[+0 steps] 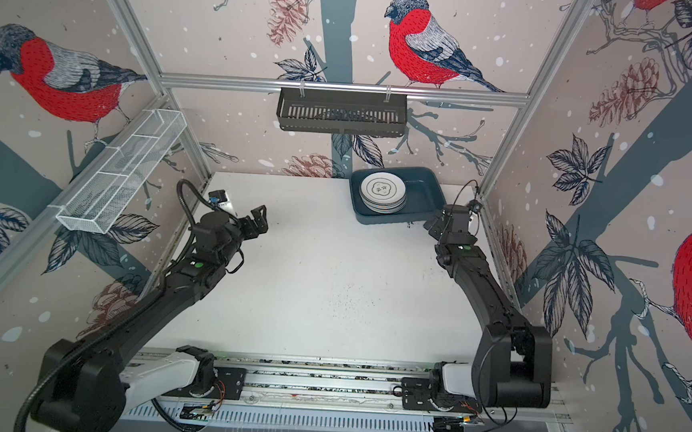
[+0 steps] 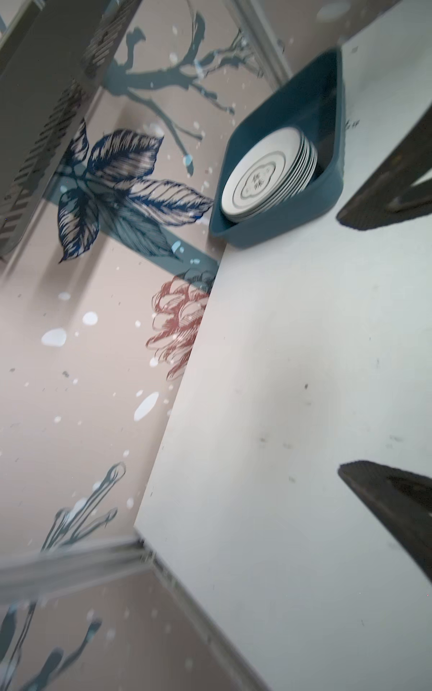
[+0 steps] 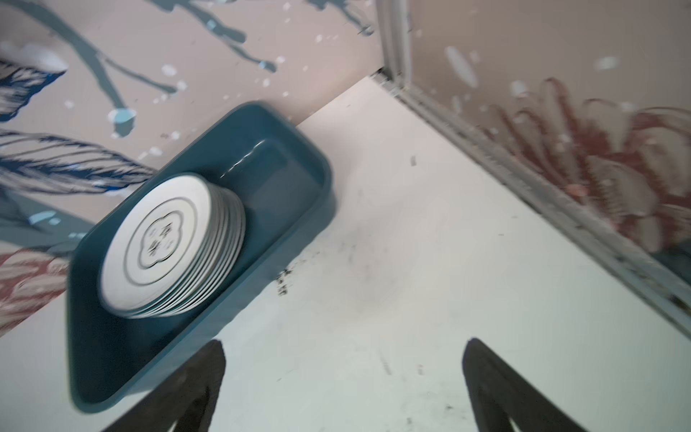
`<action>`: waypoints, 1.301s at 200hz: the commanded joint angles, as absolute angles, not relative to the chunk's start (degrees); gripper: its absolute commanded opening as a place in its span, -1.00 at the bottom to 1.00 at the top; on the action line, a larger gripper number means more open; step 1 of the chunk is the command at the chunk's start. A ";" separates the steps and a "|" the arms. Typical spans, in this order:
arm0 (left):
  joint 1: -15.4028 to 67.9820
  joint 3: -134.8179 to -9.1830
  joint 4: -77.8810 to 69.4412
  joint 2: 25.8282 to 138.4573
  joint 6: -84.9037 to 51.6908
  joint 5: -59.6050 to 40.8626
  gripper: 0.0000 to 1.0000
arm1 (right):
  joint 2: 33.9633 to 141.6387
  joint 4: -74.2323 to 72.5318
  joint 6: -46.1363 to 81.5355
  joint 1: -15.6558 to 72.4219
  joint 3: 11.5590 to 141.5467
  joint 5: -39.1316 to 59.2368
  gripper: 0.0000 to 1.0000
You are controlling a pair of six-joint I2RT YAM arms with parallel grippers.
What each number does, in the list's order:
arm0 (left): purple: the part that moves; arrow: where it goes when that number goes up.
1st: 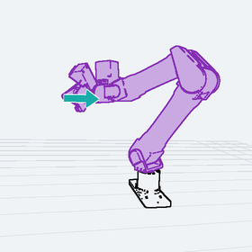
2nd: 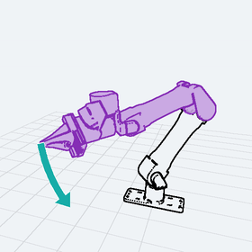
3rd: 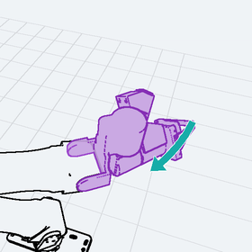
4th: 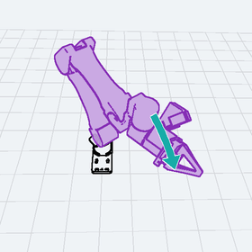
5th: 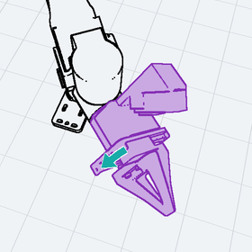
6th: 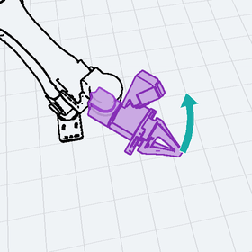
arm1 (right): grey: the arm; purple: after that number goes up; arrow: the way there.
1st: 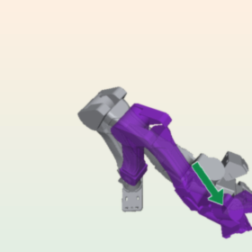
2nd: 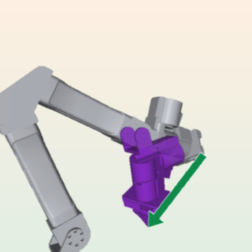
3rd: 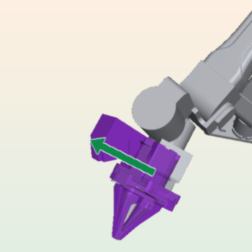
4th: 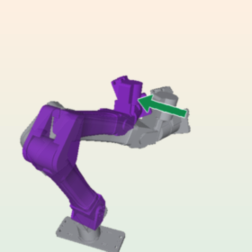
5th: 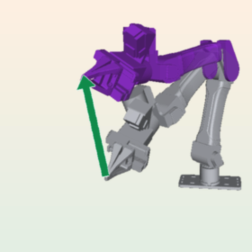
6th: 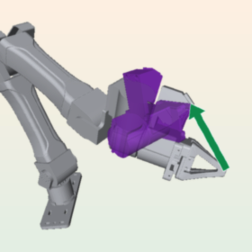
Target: Place the plates into the plastic bin on the countertop
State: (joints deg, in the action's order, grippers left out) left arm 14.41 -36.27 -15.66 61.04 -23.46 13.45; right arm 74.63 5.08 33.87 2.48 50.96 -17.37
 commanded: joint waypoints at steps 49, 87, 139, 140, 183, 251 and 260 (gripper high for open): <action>13.85 -6.30 -51.21 49.14 -10.80 37.90 0.93 | 58.24 -4.86 26.91 -6.15 31.01 -32.36 0.99; 13.47 -3.08 -61.45 58.26 -6.48 42.12 0.93 | 56.95 -13.49 24.48 -7.73 25.86 -29.06 0.99; 13.02 -2.33 -86.32 77.60 -0.03 41.06 0.92 | 55.25 -28.32 15.46 -7.38 18.93 -14.40 0.99; 13.01 -2.49 -86.36 77.74 0.11 41.10 0.93 | 55.22 -28.80 15.07 -7.38 18.74 -14.01 0.99; 9.74 -3.38 -96.56 87.79 1.21 36.69 0.92 | 55.87 -51.85 8.20 -7.13 8.63 -3.54 0.99; 5.41 -7.61 -89.59 91.18 -0.25 23.59 0.93 | 63.44 -58.80 10.27 -5.43 7.41 -2.19 0.99; 5.30 -8.02 -84.30 88.49 -1.26 22.80 0.92 | 65.03 -62.41 10.19 -5.22 6.62 -2.79 0.99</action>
